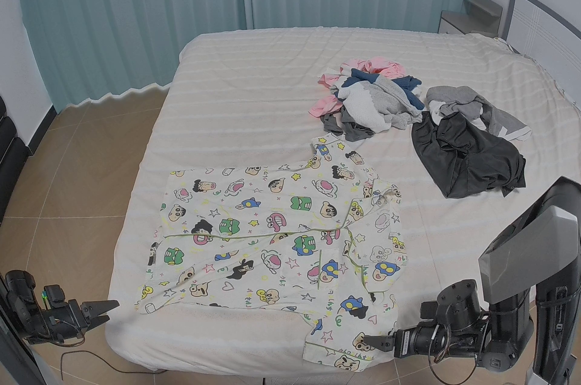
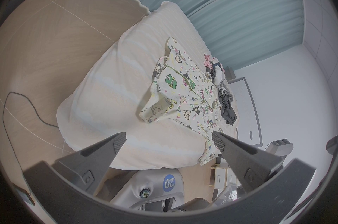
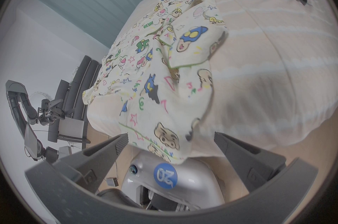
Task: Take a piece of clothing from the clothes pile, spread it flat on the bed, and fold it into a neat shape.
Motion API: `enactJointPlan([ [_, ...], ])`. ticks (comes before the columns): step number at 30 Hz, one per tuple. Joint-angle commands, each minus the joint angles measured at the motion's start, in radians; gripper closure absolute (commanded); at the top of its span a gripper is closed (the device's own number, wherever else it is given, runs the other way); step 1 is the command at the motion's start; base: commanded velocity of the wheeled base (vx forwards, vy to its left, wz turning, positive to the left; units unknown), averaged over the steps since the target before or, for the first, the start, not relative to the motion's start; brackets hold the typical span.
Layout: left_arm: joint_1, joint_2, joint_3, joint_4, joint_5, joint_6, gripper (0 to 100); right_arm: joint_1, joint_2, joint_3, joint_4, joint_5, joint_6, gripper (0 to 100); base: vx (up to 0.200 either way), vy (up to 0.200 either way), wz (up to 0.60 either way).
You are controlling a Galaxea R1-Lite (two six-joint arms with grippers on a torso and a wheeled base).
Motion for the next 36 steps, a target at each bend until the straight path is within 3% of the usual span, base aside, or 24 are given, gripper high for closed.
enactJointPlan([
  [1,0.000,0.003,0.010,0.000,0.000,-0.001,0,0.010,0.055,-0.082,-0.001,-0.006,-0.001,0,0.000,0.000,0.00],
  [7,0.000,0.009,0.008,0.000,0.000,0.000,0,0.042,0.070,-0.131,0.007,0.000,-0.004,0,0.000,0.000,0.00],
  [17,0.000,0.010,0.008,0.000,-0.002,0.000,0,0.013,0.085,-0.185,0.014,-0.007,-0.003,0,0.000,0.000,0.00],
  [18,0.000,0.009,0.008,0.000,-0.002,0.000,0,0.013,0.084,-0.183,0.013,-0.010,-0.003,100,0.000,0.000,0.00],
  [36,0.005,0.009,0.008,0.000,-0.002,0.000,0,-0.003,0.030,-0.010,-0.001,-0.049,-0.064,100,0.000,0.000,0.00],
])
